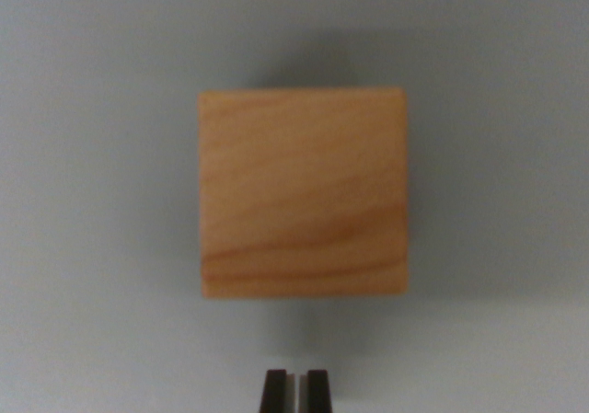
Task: Push wooden cube
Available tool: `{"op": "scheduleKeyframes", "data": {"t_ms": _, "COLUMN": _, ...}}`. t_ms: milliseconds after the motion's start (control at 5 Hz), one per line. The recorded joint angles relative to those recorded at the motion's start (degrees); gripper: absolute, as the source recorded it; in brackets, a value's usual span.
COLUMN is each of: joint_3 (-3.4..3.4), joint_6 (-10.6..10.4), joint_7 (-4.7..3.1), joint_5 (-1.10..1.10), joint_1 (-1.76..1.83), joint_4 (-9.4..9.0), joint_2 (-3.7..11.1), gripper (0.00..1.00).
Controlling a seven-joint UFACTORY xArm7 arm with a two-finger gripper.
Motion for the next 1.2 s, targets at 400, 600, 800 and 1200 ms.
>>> {"op": "scheduleKeyframes", "data": {"t_ms": 400, "joint_3": 0.01, "joint_6": 0.89, "joint_7": 0.00, "joint_5": 0.02, "joint_1": 0.02, "joint_4": 2.26, "joint_2": 1.37, "gripper": 1.00}}
{"op": "scheduleKeyframes", "data": {"t_ms": 600, "joint_3": 0.01, "joint_6": 0.89, "joint_7": 0.00, "joint_5": 0.02, "joint_1": 0.02, "joint_4": 2.26, "joint_2": 1.37, "gripper": 1.00}}
{"op": "scheduleKeyframes", "data": {"t_ms": 800, "joint_3": 0.02, "joint_6": 1.80, "joint_7": 0.00, "joint_5": 0.04, "joint_1": 0.04, "joint_4": 4.57, "joint_2": 2.76, "gripper": 1.00}}
{"op": "scheduleKeyframes", "data": {"t_ms": 1200, "joint_3": 0.03, "joint_6": 2.81, "joint_7": 0.00, "joint_5": 0.06, "joint_1": 0.07, "joint_4": 7.12, "joint_2": 4.31, "gripper": 1.00}}
